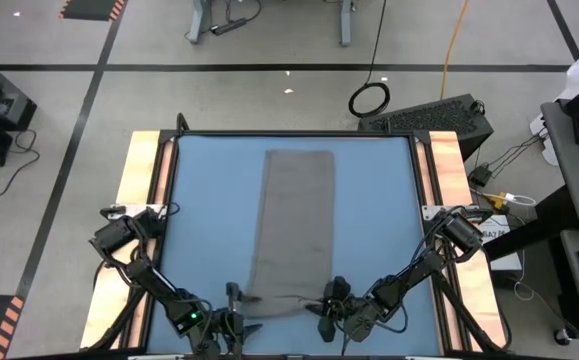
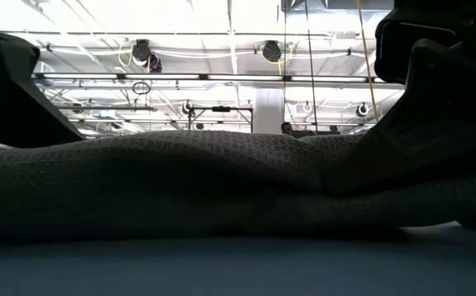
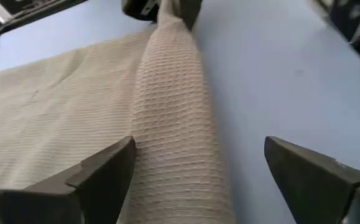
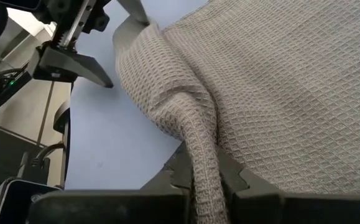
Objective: Roll towel
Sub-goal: Roll the gray towel
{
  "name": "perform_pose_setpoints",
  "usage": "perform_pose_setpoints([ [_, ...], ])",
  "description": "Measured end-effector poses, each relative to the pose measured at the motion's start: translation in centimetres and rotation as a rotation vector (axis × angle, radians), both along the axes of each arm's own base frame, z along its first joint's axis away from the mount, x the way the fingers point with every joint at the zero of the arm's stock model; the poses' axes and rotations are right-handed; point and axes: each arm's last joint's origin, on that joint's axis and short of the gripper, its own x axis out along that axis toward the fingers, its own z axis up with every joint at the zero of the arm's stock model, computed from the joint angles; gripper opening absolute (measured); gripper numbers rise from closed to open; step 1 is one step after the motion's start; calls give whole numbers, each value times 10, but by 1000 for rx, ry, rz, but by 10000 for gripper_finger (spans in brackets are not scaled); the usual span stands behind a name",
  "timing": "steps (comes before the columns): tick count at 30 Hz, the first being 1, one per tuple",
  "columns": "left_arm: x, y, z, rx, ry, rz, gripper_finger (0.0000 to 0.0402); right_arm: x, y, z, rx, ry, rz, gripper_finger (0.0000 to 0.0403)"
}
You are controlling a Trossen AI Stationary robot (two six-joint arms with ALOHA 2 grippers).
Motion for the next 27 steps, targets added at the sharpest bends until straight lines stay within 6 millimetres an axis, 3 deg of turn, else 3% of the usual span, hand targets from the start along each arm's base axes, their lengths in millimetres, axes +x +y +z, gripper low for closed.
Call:
perform_pose_setpoints([
  [5,9,10,-2,-35,36,36,359,0,0,0,1,0,0,13],
  [9,18,20,-5,-114,96,60,325,0,0,0,2,0,0,13],
  [14,22,21,-4,-163,90,62,232,0,0,0,2,1,1,13],
  [22,23,20,-5,-305,125,81,31,-6,8,-2,-112,9,110,29],
  [24,26,21,-4,-377,146,91,14,-9,12,-3,-179,8,156,50],
  [27,29,23,-3,-470,173,113,23,-16,18,-2,-321,-8,206,92],
])
